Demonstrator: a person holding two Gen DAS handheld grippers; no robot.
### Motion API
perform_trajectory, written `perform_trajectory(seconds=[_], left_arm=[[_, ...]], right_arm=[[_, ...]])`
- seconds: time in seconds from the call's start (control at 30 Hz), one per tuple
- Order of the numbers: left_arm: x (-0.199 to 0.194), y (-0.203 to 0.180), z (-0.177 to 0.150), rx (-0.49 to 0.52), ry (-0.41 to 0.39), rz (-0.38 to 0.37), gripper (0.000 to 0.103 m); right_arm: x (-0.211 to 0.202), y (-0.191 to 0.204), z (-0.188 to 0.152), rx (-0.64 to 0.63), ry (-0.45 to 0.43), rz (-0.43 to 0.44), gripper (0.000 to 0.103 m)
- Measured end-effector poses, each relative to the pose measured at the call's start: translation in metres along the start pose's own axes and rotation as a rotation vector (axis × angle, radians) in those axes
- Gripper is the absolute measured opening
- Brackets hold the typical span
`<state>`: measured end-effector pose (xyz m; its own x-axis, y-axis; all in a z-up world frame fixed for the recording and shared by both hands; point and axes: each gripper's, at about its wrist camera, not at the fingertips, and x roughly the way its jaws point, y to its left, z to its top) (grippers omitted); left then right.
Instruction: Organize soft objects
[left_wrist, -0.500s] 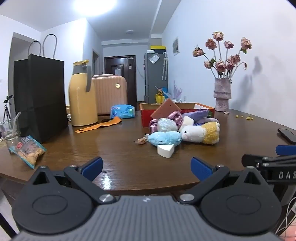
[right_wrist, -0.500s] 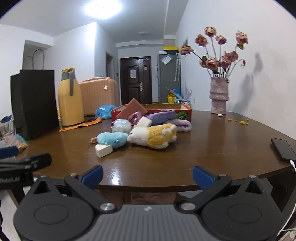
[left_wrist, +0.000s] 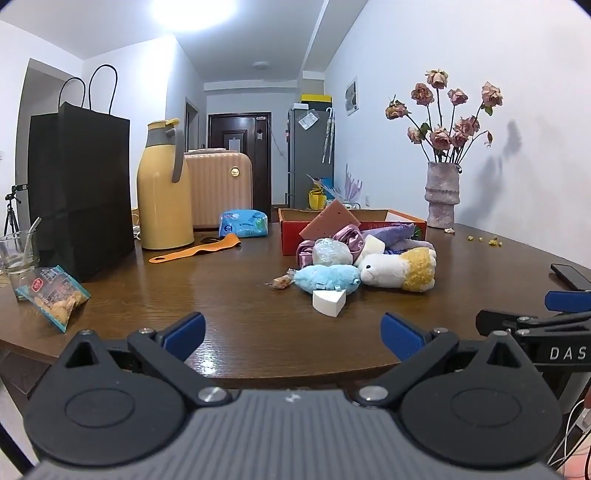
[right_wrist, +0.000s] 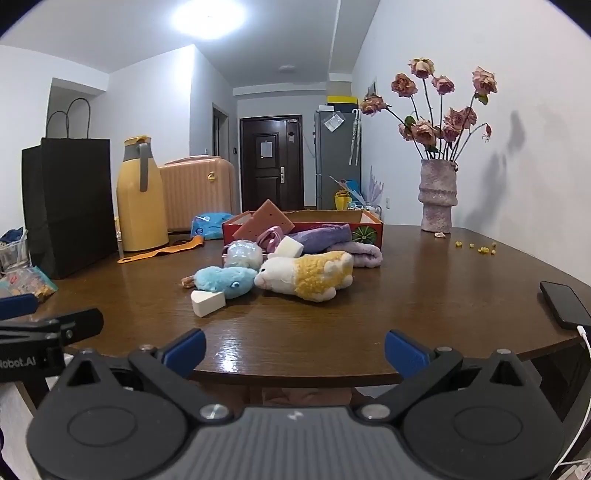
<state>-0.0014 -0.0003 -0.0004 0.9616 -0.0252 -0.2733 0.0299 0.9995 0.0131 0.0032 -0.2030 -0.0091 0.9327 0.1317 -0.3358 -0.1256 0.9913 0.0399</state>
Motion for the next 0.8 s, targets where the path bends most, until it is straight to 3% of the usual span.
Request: perform_trajectory(seconds=[0.8], left_arm=[[-0.0031, 0.0013, -0.0002, 0.007, -0.017, 0.000, 0.103]], right_arm=[[0.0000, -0.0022, -0.0014, 0.010, 0.014, -0.002, 0.103]])
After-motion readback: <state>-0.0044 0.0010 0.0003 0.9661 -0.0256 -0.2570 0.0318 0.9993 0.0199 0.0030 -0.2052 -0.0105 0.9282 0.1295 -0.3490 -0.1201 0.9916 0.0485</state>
